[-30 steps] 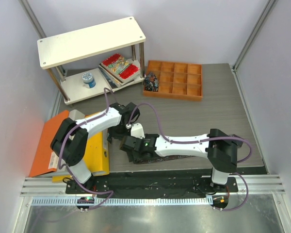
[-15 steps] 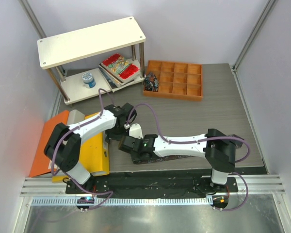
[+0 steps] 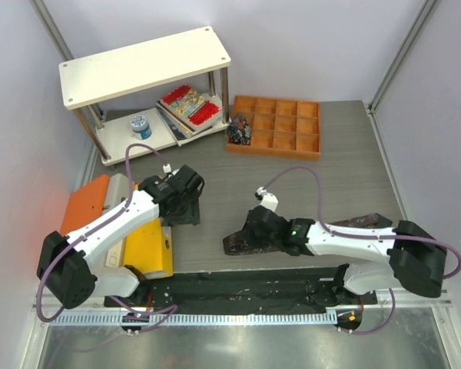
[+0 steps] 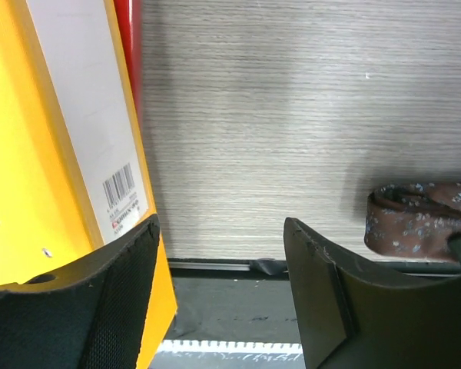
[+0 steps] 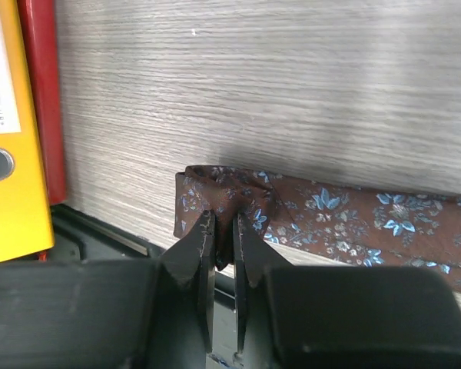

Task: Roll the ties
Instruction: Roll the tie at the center of the board.

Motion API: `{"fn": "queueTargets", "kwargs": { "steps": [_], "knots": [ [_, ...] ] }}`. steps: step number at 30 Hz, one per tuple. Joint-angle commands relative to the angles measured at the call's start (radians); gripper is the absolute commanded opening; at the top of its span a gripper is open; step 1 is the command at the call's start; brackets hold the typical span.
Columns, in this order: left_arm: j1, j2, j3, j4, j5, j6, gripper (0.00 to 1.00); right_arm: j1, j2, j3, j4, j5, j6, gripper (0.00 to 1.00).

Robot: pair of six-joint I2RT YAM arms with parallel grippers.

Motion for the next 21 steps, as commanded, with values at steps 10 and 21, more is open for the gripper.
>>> {"fn": "queueTargets", "kwargs": {
  "steps": [10,21],
  "knots": [
    [-0.165,-0.082,-0.076,0.180,-0.013,-0.112,0.65,-0.061,-0.259,-0.338,0.342,-0.029,0.159,0.01],
    [-0.317,-0.002,-0.089,0.298,-0.039,-0.204,0.65,-0.067,-0.207,-0.415,0.374,0.024,0.127,0.01]
  ]
}}
